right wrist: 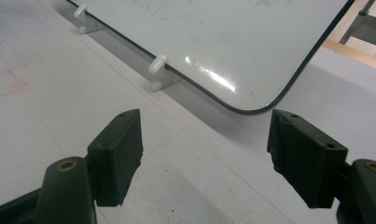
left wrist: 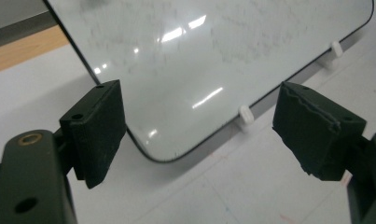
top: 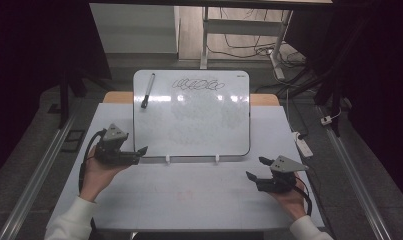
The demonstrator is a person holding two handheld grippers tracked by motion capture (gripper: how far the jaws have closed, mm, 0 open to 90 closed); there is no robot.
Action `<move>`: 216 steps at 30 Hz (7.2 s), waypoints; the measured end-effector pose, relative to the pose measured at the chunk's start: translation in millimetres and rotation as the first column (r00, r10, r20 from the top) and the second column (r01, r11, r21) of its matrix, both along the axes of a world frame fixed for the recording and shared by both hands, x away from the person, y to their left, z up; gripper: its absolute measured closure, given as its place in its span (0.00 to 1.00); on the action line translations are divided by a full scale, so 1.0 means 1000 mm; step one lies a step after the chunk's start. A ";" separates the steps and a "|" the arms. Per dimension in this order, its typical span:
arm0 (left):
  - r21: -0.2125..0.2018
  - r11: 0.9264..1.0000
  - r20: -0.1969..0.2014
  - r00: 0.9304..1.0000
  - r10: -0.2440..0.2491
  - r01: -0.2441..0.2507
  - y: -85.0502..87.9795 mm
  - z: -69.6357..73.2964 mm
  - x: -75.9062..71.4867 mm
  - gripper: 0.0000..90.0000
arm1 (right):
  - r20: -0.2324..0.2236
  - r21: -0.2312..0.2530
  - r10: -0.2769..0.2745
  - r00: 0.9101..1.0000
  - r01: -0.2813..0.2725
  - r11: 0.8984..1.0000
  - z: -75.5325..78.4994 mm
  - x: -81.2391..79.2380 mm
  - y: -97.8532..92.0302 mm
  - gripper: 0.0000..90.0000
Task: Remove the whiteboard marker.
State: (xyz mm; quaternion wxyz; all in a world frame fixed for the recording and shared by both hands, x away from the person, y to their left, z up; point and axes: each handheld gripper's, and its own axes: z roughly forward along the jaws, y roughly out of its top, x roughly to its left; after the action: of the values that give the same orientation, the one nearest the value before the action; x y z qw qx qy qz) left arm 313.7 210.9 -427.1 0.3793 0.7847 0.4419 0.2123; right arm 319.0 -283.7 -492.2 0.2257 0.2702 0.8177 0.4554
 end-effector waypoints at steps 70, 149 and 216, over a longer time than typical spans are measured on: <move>0.176 0.960 0.203 0.963 0.180 -0.217 -0.032 0.038 0.163 0.87 | -0.043 -0.062 -0.006 0.999 0.003 0.998 -0.012 0.004 0.006 0.31; -0.124 0.917 0.241 0.908 -0.344 0.380 -0.135 -0.013 0.003 0.90 | -0.136 0.144 0.166 0.977 -0.146 0.979 0.026 0.007 0.100 0.38; -0.126 0.987 -0.001 0.995 -0.096 0.095 0.003 -0.073 -0.072 0.39 | -0.186 0.285 0.178 0.966 -0.120 0.951 0.038 0.031 0.109 0.87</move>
State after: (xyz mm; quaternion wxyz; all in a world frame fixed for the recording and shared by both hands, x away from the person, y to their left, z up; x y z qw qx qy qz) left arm 241.8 213.6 -499.7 0.4361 0.7803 0.4177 0.1627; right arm 349.7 -174.8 -454.6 0.0640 0.2820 0.7849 0.5480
